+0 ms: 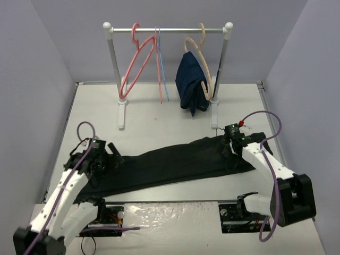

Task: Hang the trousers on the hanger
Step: Fold the trousers at the center of the board.

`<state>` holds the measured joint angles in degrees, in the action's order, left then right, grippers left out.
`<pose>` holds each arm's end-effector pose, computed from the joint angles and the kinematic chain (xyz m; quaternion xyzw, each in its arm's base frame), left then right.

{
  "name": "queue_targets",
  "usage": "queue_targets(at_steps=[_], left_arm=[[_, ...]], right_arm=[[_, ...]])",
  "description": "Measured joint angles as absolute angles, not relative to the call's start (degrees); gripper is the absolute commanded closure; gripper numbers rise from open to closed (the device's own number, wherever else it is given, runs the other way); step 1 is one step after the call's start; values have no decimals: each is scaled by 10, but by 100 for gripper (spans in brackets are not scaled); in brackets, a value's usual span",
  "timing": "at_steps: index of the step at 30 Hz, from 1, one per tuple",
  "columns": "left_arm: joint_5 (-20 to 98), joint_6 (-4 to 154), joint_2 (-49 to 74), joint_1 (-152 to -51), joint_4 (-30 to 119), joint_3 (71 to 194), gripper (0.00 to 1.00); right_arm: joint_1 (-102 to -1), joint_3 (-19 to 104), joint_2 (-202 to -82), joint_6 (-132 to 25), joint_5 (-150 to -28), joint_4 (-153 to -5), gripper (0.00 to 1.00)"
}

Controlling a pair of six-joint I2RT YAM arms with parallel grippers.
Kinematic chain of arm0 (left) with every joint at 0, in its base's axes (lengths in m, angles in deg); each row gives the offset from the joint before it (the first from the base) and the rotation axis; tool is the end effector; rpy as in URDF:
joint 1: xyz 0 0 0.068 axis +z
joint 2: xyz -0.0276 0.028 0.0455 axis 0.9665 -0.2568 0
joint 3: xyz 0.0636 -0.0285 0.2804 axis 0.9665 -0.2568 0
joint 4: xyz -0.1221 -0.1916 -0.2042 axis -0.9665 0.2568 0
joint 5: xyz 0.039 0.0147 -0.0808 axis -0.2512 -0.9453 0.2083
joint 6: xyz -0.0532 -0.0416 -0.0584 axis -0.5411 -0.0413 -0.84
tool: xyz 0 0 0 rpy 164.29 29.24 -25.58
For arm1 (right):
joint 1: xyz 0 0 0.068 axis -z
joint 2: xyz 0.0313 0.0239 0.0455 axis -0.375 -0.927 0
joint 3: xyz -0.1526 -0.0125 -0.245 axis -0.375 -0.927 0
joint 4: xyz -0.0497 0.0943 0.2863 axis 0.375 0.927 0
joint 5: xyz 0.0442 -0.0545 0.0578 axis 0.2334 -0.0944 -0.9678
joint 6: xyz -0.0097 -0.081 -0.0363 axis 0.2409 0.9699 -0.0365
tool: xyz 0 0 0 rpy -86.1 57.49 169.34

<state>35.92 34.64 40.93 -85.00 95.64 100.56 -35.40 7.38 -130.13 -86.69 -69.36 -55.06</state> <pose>0.2053 -0.0430 0.2157 -0.3322 0.8963 -0.1862 0.2272 0.2927 0.0521 0.1682 0.2486 0.9104 0.0499 0.3268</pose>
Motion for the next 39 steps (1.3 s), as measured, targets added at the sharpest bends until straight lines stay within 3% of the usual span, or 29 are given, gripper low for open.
queue_targets(at_steps=[3, 8, 14, 23, 28, 33, 39], left_arm=[[347, 309, 332, -911, 913, 975, 12], [325, 285, 199, -909, 844, 957, 12], [342, 301, 27, -832, 838, 1073, 12], [339, 368, -122, -758, 786, 1252, 12], [322, 412, -77, -757, 772, 1258, 11], [277, 466, 71, -746, 801, 1256, 9], [228, 514, 260, -722, 862, 1244, 9]], right_arm=[[-364, 39, -1337, -884, -715, -582, 28], [-364, 20, -1375, -897, -721, -624, 27], [-364, 65, -1440, -899, -712, -639, 27], [-367, 187, -1557, -893, -713, -686, 27], [-367, 203, -1554, -888, -717, -684, 27], [-350, 212, -1480, -872, -716, -663, 26], [-237, 214, -1371, -864, -724, -646, 30]])
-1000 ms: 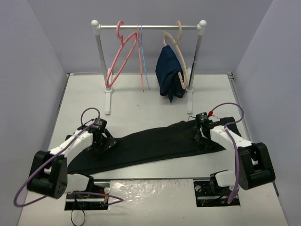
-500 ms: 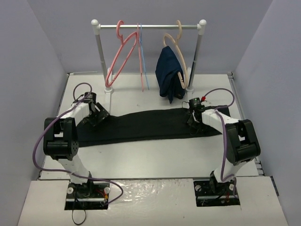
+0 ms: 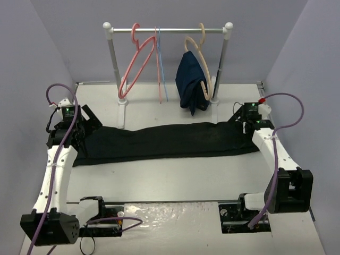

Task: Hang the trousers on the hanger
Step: Fold the trousers at the center of the board.

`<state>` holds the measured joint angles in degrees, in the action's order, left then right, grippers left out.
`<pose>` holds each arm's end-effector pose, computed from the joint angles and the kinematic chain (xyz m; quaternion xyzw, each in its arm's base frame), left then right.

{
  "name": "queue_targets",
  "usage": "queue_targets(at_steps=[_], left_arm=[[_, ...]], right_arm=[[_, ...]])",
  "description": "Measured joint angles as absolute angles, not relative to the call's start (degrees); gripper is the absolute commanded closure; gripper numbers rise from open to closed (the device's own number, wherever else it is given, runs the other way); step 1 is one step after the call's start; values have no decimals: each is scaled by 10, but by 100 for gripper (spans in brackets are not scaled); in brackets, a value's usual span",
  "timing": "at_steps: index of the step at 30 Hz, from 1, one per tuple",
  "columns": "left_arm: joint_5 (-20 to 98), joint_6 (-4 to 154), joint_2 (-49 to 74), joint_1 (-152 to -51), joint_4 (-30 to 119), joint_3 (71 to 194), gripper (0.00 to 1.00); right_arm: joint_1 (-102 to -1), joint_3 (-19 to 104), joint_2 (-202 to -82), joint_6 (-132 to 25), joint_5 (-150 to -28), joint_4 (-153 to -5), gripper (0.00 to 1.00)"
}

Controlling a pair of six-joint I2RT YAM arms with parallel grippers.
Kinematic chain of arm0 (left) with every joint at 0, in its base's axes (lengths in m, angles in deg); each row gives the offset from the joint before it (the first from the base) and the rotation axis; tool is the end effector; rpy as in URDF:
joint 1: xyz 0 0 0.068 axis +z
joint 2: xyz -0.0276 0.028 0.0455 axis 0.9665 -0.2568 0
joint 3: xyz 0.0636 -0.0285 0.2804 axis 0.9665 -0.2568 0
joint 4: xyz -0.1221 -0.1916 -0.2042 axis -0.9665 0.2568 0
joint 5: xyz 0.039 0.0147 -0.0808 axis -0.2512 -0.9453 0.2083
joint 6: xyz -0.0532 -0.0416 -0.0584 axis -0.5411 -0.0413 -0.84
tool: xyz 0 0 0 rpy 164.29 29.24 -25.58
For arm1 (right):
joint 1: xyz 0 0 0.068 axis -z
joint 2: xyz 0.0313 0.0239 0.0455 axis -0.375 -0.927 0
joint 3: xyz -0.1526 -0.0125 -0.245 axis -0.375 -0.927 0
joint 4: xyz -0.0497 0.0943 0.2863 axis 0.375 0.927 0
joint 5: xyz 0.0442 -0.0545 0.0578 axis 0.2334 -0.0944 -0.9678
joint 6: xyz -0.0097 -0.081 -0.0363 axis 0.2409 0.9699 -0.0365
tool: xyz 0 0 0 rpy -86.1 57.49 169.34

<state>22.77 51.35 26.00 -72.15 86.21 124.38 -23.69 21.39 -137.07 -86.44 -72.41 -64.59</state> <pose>0.2958 0.0264 0.3374 -0.3235 0.8361 -0.0619 0.4386 0.3694 -0.0021 0.2446 0.3233 0.8301 0.0905 0.4452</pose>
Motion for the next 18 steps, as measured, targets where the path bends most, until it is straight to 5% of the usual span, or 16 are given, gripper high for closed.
queue_targets(at_steps=[18], left_arm=[[285, 601, 349, -789, 834, 1065, 6]], right_arm=[[-142, 187, -1446, -889, -753, -638, 54]])
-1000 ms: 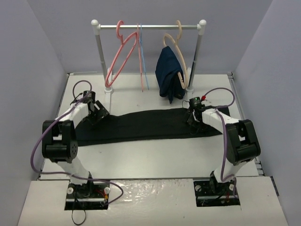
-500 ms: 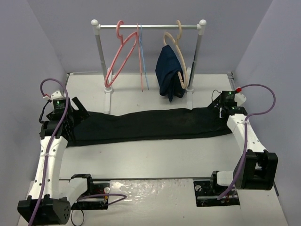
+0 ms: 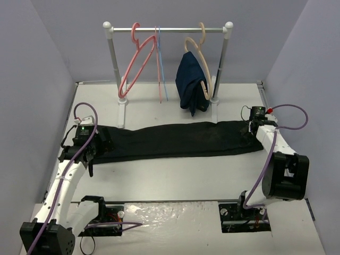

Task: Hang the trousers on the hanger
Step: Fold the trousers at the center of the board.

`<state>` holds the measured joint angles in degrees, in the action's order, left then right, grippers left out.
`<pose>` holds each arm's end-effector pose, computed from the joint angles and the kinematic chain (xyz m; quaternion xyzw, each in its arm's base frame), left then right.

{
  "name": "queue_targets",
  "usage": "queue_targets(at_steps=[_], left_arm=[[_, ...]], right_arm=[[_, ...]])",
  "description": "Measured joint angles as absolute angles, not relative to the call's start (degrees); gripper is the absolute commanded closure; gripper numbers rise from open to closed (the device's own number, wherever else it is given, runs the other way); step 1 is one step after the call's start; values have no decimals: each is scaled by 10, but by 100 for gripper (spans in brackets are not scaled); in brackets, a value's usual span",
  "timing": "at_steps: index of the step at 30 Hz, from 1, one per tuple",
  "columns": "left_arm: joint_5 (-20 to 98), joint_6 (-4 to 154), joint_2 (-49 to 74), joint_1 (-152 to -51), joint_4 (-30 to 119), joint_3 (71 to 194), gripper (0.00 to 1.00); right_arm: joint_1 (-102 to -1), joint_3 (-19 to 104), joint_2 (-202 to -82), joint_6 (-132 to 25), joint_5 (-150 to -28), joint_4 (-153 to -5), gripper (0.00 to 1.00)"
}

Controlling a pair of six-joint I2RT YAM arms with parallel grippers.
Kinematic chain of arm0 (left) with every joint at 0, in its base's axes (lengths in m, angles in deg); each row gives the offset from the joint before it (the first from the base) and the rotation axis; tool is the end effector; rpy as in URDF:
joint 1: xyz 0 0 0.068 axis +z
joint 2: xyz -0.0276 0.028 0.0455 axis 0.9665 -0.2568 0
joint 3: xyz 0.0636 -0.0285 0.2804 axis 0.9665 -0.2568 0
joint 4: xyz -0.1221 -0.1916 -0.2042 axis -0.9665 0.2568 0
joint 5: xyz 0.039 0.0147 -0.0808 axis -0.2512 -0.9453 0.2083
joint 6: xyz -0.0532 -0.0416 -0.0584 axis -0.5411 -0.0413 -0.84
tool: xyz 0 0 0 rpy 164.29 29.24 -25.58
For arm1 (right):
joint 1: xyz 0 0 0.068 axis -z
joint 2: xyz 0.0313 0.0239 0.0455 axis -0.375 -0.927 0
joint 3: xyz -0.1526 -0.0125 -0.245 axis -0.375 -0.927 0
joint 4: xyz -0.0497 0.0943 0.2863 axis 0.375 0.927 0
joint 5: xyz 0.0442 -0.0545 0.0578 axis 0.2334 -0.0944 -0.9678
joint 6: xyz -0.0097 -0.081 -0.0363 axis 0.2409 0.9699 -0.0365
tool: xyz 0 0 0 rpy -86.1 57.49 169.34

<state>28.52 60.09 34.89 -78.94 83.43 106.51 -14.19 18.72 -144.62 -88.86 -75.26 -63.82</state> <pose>0.2569 -0.0140 0.2549 -0.1899 0.9007 -0.0848 0.3814 0.3681 -0.0597 0.1777 0.4102 0.8355 0.0565 0.3612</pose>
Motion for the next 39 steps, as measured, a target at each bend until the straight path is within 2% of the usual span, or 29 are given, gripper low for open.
queue_targets(at_steps=[10, 13, 18, 21, 23, 30, 39], left_arm=[[276, 607, 316, -822, 815, 1065, 6], [276, 607, 307, -822, 815, 1065, 6], [276, 607, 304, -822, 813, 1065, 6], [276, 607, 300, -822, 811, 1065, 6], [276, 607, 298, -822, 811, 1065, 6], [276, 608, 297, -822, 810, 1065, 6], [275, 608, 297, -822, 810, 1065, 6]], right_arm=[[-142, 151, -1466, -906, -750, -648, 57], [-142, 150, -1471, -908, -750, -653, 61], [-142, 147, -1478, -916, -744, -662, 79], [-142, 142, -1483, -918, -742, -666, 96], [-142, 140, -1485, -918, -740, -667, 100], [-146, 163, -1472, -914, -735, -644, 100], [-154, 193, -1341, -920, -723, -588, 100]])
